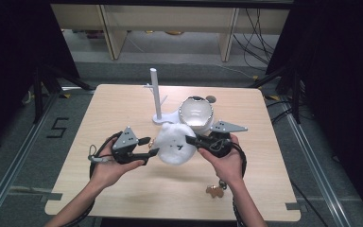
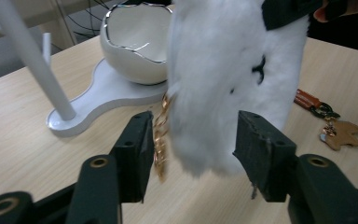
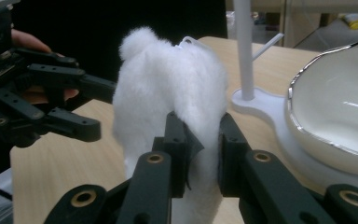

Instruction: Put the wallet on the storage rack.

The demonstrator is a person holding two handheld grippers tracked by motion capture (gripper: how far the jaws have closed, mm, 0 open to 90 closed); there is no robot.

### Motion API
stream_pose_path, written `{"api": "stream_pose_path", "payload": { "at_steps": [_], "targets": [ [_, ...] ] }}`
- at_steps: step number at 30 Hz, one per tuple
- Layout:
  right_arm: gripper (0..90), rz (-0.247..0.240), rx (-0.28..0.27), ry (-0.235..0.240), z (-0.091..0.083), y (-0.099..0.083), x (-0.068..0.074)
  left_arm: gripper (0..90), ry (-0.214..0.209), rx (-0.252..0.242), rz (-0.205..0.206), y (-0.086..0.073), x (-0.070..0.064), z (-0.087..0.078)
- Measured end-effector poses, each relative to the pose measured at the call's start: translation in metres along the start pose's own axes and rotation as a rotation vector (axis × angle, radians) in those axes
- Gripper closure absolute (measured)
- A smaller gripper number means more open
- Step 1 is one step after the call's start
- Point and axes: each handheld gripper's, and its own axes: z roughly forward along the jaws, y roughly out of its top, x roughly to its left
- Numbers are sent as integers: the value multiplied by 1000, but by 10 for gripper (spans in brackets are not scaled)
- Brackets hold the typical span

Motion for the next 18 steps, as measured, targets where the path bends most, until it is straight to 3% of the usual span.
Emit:
{"api": "stream_pose_path", "payload": {
  "at_steps": [3, 7, 8, 9, 11, 13, 16, 18],
  "targets": [
    [786, -6, -15, -29, -5, 4, -4, 422, 26, -23, -26, -10, 5, -9],
    [786, -29, -44, -63, -10, 11, -8, 399, 97, -52, -75, -29, 14, -26],
    [786, -5, -38, -75, -13, 13, -7, 395, 116, -53, -86, -33, 16, -30],
    [786, -46, -58, -87, -13, 15, -10, 390, 128, -56, -95, -39, 18, -33],
    [786, -54, -56, -94, -16, 19, -12, 386, 158, -47, -111, -49, 21, -38],
    [785, -33, -46, -108, -19, 22, -13, 381, 165, -39, -127, -59, 23, -40],
    [786, -63, -76, -125, -20, 26, -18, 378, 182, -25, -174, -76, 24, -42],
    [785, -53, -78, -124, -21, 28, -20, 377, 198, -27, -188, -85, 24, -41]
  ]
}}
